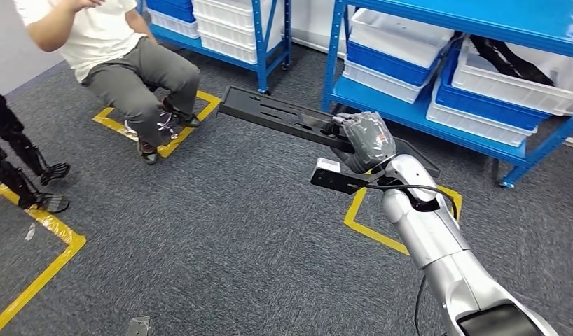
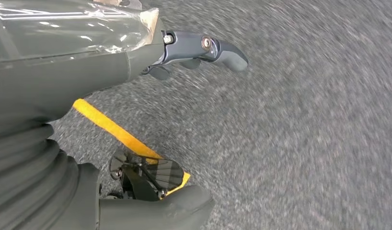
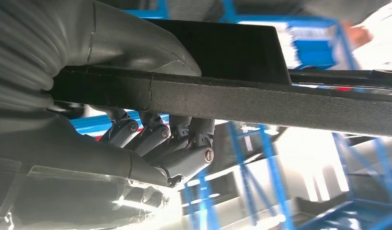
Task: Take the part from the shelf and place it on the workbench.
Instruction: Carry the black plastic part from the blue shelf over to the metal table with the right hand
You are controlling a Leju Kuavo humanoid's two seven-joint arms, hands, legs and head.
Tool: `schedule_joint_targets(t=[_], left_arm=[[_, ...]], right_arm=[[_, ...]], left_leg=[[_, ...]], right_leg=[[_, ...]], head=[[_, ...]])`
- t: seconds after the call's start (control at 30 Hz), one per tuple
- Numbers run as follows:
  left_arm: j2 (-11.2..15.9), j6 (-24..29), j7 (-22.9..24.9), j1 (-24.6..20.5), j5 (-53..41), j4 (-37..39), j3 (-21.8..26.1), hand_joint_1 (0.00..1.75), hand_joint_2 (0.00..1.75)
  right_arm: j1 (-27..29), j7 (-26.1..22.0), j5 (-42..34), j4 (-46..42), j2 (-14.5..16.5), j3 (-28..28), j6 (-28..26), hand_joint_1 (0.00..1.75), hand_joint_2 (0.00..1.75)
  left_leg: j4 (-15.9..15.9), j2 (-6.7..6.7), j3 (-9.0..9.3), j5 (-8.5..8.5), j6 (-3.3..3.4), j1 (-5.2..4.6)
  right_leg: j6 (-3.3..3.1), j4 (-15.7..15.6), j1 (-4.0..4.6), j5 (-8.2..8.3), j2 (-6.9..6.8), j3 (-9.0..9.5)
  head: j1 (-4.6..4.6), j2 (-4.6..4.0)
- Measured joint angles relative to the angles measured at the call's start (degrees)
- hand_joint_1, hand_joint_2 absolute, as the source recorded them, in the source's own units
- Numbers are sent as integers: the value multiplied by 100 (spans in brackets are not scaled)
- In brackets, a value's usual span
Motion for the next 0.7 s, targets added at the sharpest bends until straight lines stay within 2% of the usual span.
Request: schedule_joint_targets(t=[0.03,0.07,0.13,0.17,0.23,0.27,0.33,0.37,0.4,0.43,0.47,0.5,0.53,0.6,0.63,0.67,0.7], left_arm=[[8,0,-2,5,2,0,2,0,175],[17,0,-3,5,3,0,3,0,175],[22,-2,-6,-7,4,-1,3,0,175],[20,-3,-8,-11,4,-1,2,0,175],[21,-2,-11,-2,5,-1,4,0,175],[21,3,-9,9,10,0,9,0,175],[23,32,-3,12,36,0,36,0,175],[22,52,0,6,51,0,56,0,175],[23,75,3,-2,70,0,79,0,175],[21,92,5,-5,83,0,99,0,175],[20,103,9,-2,94,0,118,0,175],[18,113,13,5,102,0,135,0,175],[17,116,15,11,103,0,152,0,175],[16,120,17,15,102,0,177,0,175],[15,118,17,13,101,0,184,0,175],[14,114,22,13,97,0,186,0,175],[12,109,38,16,86,1,187,0,175]], right_arm=[[-1,5,7,2,29,17,2,175,175],[-4,12,13,1,56,32,2,175,175],[-23,25,19,0,86,52,0,175,175],[-37,28,21,-1,97,61,-1,175,175],[-59,29,27,-1,127,81,-2,175,175],[-64,29,33,-1,145,93,-3,175,175],[-67,15,57,1,172,118,-5,175,175],[-67,6,73,7,181,132,-6,175,175],[-67,-3,88,22,193,149,-5,175,175],[-66,-8,103,42,211,167,-5,175,175],[-67,-8,116,70,234,183,-4,175,175],[-75,-8,132,104,265,200,-4,175,175],[-92,-8,146,135,301,216,-5,175,175],[-156,-8,168,187,371,255,-5,175,175],[-198,-8,171,204,400,277,-5,175,175],[-238,-8,172,217,424,296,-6,175,175],[-270,-10,172,229,444,314,-7,175,175]], left_leg=[[-284,53,174,136,-17,22],[-703,164,433,291,-30,37],[-1351,377,814,472,-7,26],[-1485,421,884,495,26,8],[-1523,304,865,517,127,-38],[-1545,238,868,540,179,-47],[-1593,119,876,600,279,-40],[-1602,63,874,621,312,-33],[-1604,-5,864,634,334,-34],[-1603,-85,855,643,345,-41],[-1601,-170,845,652,353,-49],[-1599,-258,835,664,355,-57],[-1597,-340,824,678,349,-62],[-1590,-487,797,712,315,-74],[-1586,-553,782,728,290,-81],[-1583,-616,768,744,262,-85],[-1585,-673,755,758,233,-85]], right_leg=[[3,0,-5,-2,-72,1],[15,2,-7,-7,-142,6],[71,8,34,-33,-255,9],[114,7,56,-44,-307,13],[205,-12,81,-50,-418,37],[245,7,74,-69,-387,32],[259,299,53,-249,-124,-91],[235,624,35,-413,58,-249],[207,1034,37,-593,175,-439],[196,1414,42,-731,231,-622],[204,1650,48,-793,259,-739],[229,1666,55,-763,274,-748],[260,1443,56,-653,292,-639],[285,622,63,-366,457,-226],[256,288,70,-255,548,-64],[216,82,79,-188,614,37],[171,10,98,-162,625,68]], head=[[1,0],[-2,0],[10,0],[22,0],[46,0],[47,0],[51,0],[55,0],[58,0],[61,0],[61,0],[62,0],[62,0],[63,0],[58,0],[55,0],[52,0]])
